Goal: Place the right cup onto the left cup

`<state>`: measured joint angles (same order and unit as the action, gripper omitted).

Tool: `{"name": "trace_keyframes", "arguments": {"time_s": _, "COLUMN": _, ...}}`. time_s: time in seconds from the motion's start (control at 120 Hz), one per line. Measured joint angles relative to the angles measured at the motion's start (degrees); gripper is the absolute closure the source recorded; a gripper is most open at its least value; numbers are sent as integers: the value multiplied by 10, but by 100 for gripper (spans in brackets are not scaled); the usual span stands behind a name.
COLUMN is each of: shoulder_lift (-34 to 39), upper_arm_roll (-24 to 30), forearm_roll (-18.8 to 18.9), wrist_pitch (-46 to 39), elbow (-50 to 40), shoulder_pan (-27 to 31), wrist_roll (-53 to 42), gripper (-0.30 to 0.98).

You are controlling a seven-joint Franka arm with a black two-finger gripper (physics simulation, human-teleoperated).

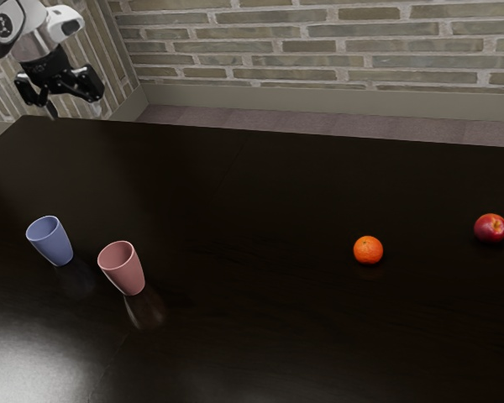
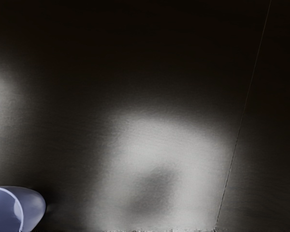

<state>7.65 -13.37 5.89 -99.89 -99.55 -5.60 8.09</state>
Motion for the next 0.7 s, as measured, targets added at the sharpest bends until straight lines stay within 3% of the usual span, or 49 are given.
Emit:
{"name": "trace_keyframes", "arguments": {"time_s": 0.192, "shoulder_lift": -48, "upper_arm_roll": 3, "forearm_roll": -4, "wrist_pitch": 11, "elbow": 5, "shoulder_pan": 5, "wrist_roll": -40, "gripper": 1}}
{"name": "trace_keyframes", "arguments": {"time_s": 0.425, "shoulder_lift": -62, "upper_arm_roll": 0, "forearm_roll": -26, "wrist_pitch": -125, "elbow": -171, "shoulder_pan": -14, "wrist_roll": -11, "gripper": 1}}
{"name": "trace_keyframes", "arguments": {"time_s": 0.7, "shoulder_lift": 55, "upper_arm_roll": -2, "forearm_roll": -51, "wrist_pitch": -199, "elbow": -360, "shoulder_pan": -11, "wrist_roll": 56, "gripper": 2}}
